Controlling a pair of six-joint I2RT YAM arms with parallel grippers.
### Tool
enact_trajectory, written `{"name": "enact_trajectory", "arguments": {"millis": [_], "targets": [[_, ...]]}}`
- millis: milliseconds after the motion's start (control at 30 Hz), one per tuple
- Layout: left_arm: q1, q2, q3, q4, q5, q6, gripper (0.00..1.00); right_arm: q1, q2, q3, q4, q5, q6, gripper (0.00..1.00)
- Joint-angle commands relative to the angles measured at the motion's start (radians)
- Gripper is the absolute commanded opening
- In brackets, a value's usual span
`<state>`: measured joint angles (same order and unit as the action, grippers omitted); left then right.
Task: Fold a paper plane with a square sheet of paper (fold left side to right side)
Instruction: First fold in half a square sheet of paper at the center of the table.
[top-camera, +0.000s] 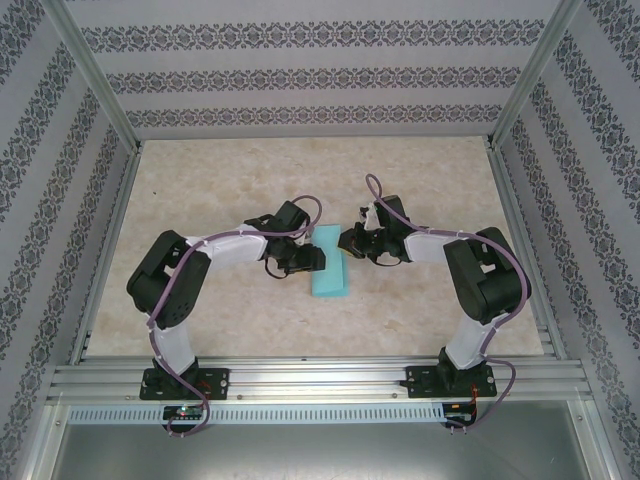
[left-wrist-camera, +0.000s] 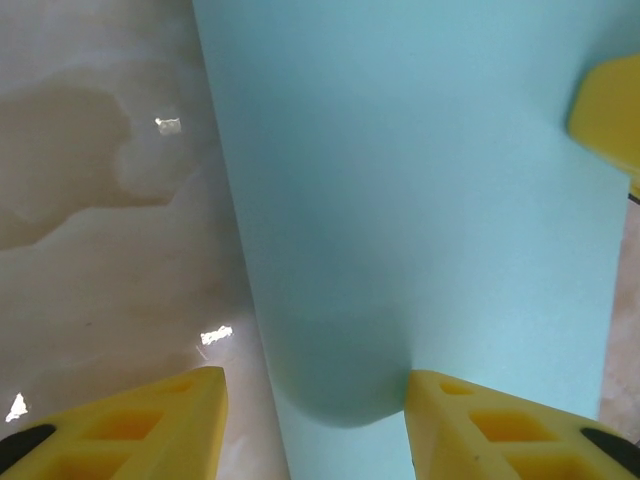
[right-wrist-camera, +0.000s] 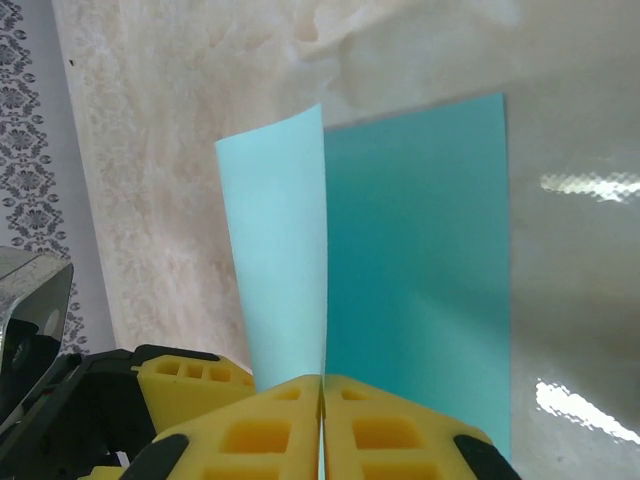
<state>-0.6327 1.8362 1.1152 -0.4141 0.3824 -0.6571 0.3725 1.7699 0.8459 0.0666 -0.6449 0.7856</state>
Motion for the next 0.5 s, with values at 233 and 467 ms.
{"name": "enact_trajectory", "arguments": {"millis": [233, 467], "targets": [[-0.032, 0.037, 0.057, -0.022, -0.017, -0.012, 0.46, -0.037, -0.075, -0.016, -0.093, 0.060, -0.085, 0.28], [-0.045, 0.059, 0.089, -0.059, -0.047, -0.005, 0.46, -0.084, -0.157, -0.030, -0.218, 0.125, -0.166, 0.36]]}}
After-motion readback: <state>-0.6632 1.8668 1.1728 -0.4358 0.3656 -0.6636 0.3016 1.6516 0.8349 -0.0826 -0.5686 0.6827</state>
